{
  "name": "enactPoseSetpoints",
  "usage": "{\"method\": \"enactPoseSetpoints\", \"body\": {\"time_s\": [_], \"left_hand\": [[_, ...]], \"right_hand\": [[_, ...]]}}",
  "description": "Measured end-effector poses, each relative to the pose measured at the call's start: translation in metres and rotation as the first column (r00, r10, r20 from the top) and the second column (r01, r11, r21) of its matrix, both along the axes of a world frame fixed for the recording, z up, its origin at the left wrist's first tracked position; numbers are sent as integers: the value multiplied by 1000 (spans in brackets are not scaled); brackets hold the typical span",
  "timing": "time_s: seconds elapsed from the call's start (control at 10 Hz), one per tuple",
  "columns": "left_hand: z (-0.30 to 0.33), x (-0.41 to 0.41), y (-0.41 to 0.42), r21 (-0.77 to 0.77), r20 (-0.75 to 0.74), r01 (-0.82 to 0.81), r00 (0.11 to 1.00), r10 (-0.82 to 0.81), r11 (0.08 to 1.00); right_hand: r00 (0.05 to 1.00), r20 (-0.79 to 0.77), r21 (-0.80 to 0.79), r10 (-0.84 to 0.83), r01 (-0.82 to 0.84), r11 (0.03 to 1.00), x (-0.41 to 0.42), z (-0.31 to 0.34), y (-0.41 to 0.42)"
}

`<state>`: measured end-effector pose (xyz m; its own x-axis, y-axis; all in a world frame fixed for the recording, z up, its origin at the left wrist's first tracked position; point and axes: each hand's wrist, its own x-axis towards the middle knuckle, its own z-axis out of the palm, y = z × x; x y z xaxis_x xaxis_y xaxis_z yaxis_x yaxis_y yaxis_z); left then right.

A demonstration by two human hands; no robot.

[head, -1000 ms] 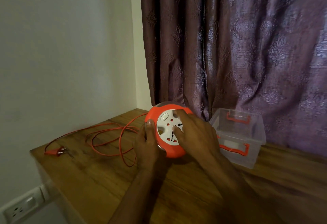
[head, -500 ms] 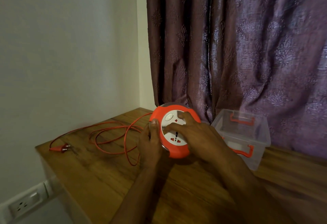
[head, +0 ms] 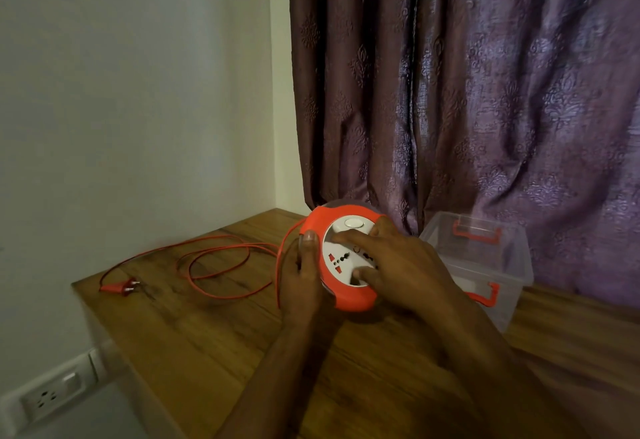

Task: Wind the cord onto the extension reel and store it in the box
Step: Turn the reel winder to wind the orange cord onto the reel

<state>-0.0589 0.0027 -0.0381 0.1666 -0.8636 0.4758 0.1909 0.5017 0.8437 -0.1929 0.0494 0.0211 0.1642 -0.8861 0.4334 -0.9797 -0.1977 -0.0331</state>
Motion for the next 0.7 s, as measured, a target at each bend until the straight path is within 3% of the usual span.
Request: {"method": "enactPoseSetpoints", "body": {"time_s": [0.1,0.3,0.6,0.7], "left_hand": [[-2,-1,3,-27,178,-88,980,92,996],[-3,-1,-3,100,36,-61,998,57,993],[-3,-3,-3,69,-9,-27,1000,28,997],[-2,-3,-3,74,7,-33,999,33,997]], "right_hand": [[999,14,-17,-33,33,999,-2,-1,-2],[989,116,-106,-90,102,989,3,-4,-4],[876,395,-119,-276,347,930,22,-19,-7],[851,445,-102,-280,359,928,25,-22,-8]]}}
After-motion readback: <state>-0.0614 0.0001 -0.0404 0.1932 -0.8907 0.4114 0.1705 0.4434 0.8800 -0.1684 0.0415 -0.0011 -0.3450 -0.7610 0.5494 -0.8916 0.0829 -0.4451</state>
